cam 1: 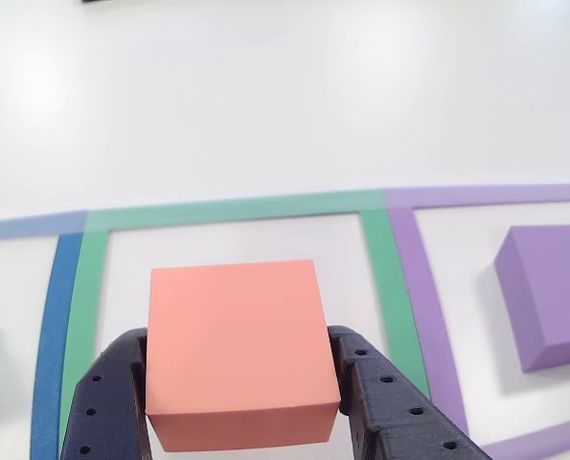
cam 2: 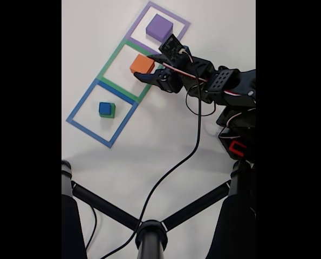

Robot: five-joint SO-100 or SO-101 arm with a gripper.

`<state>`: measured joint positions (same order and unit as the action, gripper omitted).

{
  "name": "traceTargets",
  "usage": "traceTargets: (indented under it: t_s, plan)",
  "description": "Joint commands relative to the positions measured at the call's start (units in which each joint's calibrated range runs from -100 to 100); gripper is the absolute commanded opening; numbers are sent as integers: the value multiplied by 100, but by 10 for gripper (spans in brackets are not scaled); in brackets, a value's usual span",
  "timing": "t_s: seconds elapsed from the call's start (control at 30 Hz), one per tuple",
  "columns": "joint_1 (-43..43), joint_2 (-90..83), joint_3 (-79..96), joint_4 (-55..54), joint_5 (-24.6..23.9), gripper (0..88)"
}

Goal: Tower of hanoi

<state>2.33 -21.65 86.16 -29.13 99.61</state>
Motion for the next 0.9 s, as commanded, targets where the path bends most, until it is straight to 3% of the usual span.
traceTargets:
  t_s: [0.0, 0.37, 0.87]
  plan:
    - [-54, 931, -79, -1275, 39, 118]
    - [-92, 2750, -688, -2659, 39, 118]
    - [-123, 4032, -1179, -3639, 39, 142]
